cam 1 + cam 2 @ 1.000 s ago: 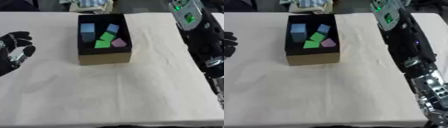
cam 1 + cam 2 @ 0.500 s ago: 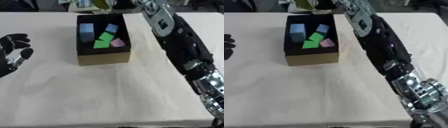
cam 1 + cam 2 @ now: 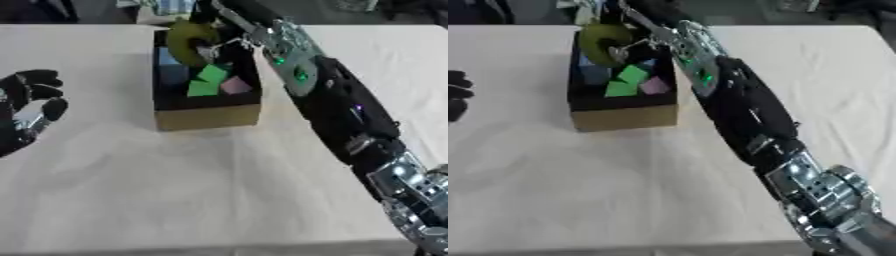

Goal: Pick up objects on the table and place them in the box.

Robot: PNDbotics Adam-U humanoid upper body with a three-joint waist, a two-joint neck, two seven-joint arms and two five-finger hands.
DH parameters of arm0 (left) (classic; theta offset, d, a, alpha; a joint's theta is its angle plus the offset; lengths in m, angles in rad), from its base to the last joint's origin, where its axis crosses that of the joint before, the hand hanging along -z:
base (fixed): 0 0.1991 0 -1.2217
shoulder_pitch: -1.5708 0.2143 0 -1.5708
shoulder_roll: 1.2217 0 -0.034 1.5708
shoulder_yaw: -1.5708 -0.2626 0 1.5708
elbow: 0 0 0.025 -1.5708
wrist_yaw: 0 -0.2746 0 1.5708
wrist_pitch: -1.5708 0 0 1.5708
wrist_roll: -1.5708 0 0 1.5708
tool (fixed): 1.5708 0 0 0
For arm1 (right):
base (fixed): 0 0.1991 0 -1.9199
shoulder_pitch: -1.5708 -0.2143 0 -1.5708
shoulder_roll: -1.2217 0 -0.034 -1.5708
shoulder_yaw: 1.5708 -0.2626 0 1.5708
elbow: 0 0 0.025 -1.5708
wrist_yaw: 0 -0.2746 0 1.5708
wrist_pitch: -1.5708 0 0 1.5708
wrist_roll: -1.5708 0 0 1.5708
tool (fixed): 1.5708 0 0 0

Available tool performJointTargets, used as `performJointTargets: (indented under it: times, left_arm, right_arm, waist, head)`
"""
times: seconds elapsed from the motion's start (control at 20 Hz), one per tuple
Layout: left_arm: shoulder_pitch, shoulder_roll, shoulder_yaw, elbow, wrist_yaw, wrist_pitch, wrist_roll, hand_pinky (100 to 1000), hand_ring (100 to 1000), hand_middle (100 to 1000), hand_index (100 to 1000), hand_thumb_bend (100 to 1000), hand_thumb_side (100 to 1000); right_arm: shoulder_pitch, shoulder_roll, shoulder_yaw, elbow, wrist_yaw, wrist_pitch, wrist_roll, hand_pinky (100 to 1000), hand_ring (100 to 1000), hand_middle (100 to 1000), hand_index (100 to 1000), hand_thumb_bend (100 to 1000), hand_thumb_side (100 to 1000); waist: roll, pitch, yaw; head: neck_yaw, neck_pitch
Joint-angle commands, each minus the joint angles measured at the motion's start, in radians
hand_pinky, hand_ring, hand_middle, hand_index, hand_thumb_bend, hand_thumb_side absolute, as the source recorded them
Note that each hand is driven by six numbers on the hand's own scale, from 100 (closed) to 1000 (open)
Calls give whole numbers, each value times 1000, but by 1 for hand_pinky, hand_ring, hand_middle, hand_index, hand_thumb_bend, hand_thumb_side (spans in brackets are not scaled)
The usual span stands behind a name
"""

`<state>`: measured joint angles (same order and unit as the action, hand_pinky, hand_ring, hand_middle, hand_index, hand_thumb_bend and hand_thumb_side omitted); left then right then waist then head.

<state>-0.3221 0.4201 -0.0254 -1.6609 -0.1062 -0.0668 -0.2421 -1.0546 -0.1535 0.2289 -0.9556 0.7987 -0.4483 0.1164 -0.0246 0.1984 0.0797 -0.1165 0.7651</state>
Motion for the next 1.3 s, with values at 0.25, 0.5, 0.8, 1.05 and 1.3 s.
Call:
performJointTargets:
  times: [0.25, 0.5, 0.8, 1.05, 1.3]
  left_arm:
    - [-11, 11, 5, -13, 1, -5, -8, 828, 717, 693, 820, 580, 639]
    - [-9, 13, 12, -15, 2, -4, -2, 828, 717, 693, 821, 577, 638]
    - [-5, 18, 19, -16, 1, -4, 6, 828, 717, 694, 821, 575, 638]
    - [-4, 23, 25, -19, 1, -3, 11, 829, 718, 695, 822, 571, 639]
    - [-3, 31, 42, -26, 3, -2, 34, 829, 721, 697, 822, 568, 634]
  right_arm:
    - [-11, -12, -32, 31, 62, 30, -22, 611, 642, 600, 776, 100, 100]
    - [-4, -19, -54, 53, 85, 47, -25, 660, 740, 790, 919, 280, 397]
    - [-2, -50, -59, -2, 56, 38, -20, 723, 824, 920, 981, 417, 504]
    - [1, -88, -51, -102, -7, 34, -18, 731, 833, 923, 979, 423, 510]
    - [26, -167, -76, -286, -142, 59, -73, 689, 778, 844, 944, 309, 411]
  waist:
    - [2, -19, -4]
    - [0, -18, -9]
    - [-3, -15, -19]
    - [-7, -14, -31]
    - [-10, -15, -47]
  head:
    - [3, 5]
    - [8, 5]
    - [19, 5]
    - [29, 5]
    - [51, 5]
